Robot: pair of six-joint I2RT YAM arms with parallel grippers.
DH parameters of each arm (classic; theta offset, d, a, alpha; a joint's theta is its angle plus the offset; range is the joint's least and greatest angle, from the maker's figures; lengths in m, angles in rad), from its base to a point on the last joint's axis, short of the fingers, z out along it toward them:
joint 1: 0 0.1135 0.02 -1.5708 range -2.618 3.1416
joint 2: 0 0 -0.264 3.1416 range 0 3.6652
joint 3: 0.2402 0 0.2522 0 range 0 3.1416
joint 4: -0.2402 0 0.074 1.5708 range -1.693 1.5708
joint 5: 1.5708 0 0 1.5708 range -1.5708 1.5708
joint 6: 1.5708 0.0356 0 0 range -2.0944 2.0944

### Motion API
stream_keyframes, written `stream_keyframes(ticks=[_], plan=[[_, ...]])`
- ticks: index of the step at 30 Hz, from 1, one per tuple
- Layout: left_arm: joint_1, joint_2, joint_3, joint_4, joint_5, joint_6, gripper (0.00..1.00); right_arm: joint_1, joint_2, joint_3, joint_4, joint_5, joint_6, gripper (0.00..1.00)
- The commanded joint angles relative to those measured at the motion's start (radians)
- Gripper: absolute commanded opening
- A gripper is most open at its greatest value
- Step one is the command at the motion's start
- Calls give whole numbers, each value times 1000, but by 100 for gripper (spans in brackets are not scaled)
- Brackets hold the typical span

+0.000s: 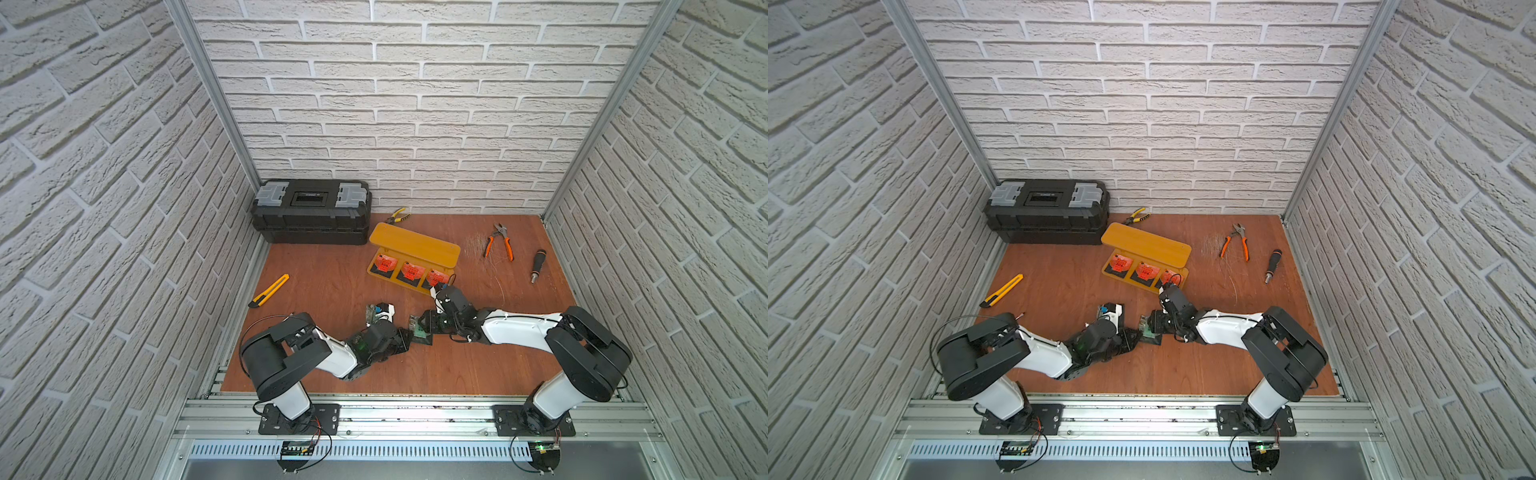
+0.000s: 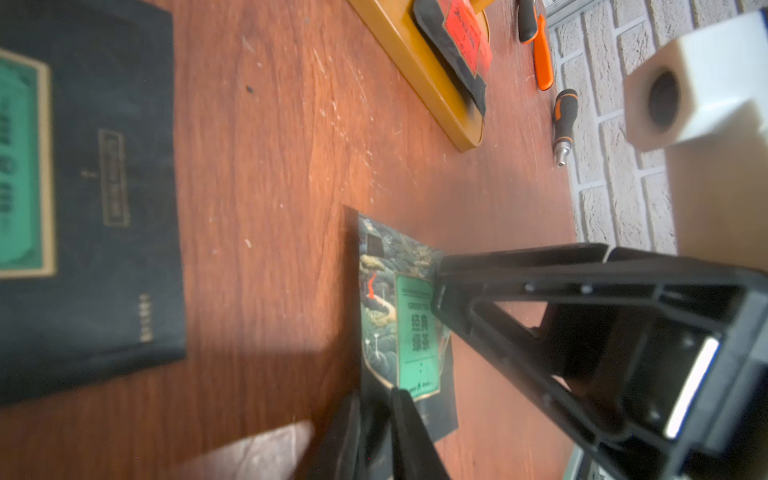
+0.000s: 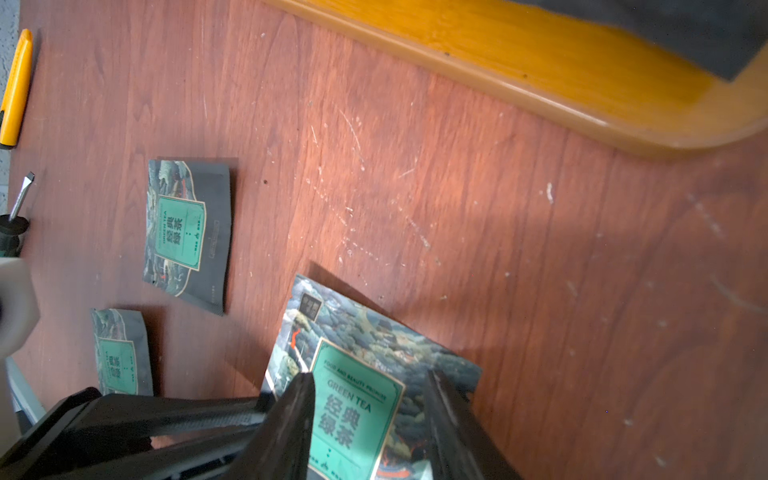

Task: Place the tea bags on the shelf by color
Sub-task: Pick up the tea bag from the center of the board.

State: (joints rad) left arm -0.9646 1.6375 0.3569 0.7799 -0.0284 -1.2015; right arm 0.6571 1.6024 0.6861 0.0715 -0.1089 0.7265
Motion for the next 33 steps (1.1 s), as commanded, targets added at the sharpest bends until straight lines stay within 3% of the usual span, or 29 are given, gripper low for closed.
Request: stream_keyframes(ticks=[1, 5, 16, 33], plan=[[-3, 15, -14, -4, 8, 5, 12, -3, -7, -33, -73, 15, 10, 48], [0, 15, -15, -3, 12, 8, 0, -3, -16, -34, -74, 15, 7, 48], [15, -36, 0, -67, 28, 61, 0, -4, -139, -57, -59, 18, -55, 49], [93, -350, 75, -429, 104, 339, 0, -5, -618, -162, -220, 196, -232, 54]])
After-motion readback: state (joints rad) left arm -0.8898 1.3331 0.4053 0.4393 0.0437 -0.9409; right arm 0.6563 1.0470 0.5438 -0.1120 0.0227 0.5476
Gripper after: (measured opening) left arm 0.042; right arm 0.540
